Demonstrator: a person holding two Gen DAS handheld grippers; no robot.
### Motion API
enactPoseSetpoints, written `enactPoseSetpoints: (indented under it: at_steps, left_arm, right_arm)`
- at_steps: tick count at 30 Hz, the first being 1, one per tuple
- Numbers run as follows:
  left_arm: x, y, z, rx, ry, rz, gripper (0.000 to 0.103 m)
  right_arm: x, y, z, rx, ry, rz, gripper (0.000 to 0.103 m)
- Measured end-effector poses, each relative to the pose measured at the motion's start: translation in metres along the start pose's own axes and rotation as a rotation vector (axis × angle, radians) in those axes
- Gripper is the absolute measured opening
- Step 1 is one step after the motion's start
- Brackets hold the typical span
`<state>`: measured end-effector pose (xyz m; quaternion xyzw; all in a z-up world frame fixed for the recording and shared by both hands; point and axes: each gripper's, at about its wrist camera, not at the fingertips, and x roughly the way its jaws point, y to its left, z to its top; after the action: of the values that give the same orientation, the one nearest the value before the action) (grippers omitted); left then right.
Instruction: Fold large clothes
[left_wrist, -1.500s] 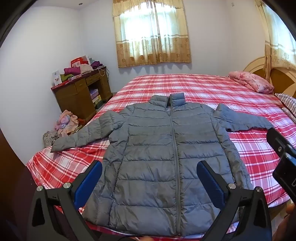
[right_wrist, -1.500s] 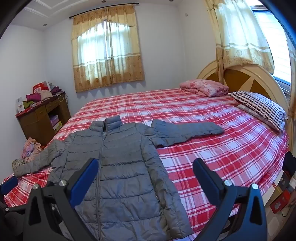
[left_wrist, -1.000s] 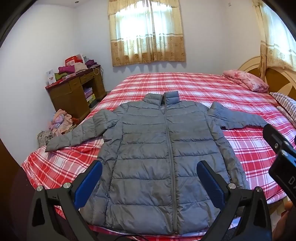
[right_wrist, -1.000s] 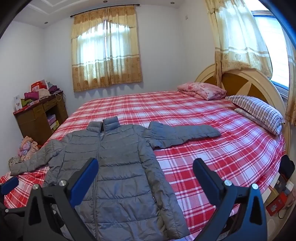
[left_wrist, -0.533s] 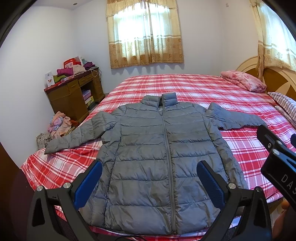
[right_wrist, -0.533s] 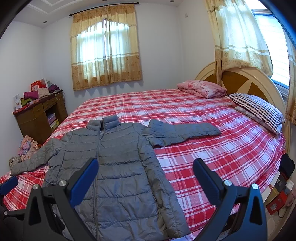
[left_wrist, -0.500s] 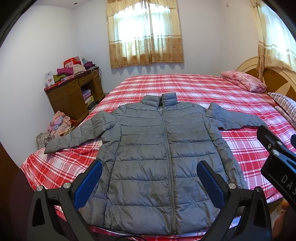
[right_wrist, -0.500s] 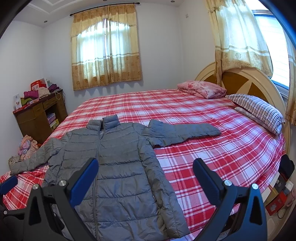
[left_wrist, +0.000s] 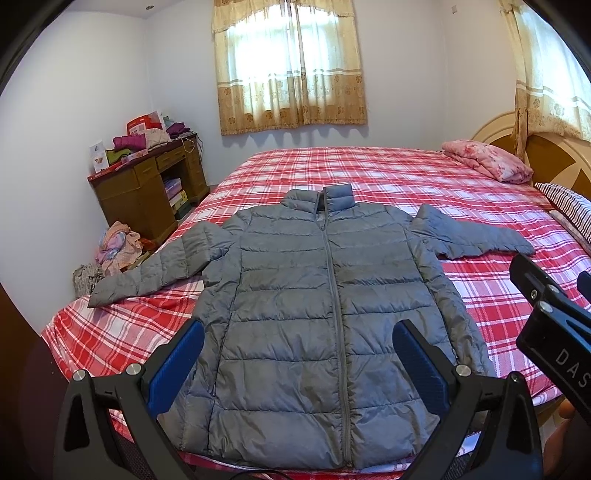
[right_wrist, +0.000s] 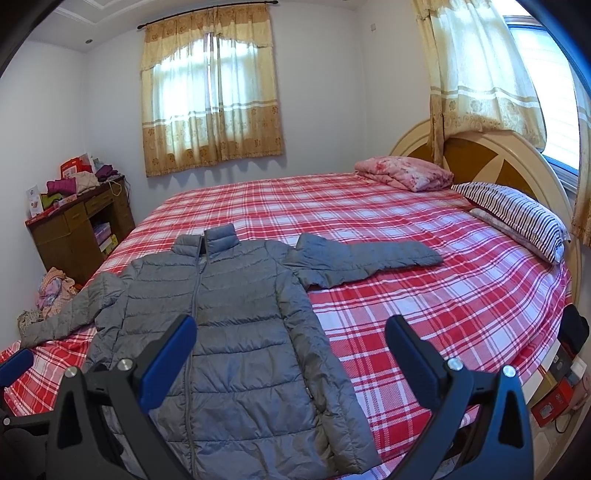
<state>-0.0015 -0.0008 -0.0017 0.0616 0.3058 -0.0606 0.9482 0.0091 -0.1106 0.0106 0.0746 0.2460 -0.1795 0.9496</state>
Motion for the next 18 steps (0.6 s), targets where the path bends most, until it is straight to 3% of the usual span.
enactPoseSetpoints:
  at_steps: [18]
  left_arm:
    - [0.011, 0.001, 0.005, 0.000, 0.027, 0.001, 0.102]
  right_arm:
    - [0.009, 0.000, 0.000, 0.000, 0.030, 0.000, 0.103]
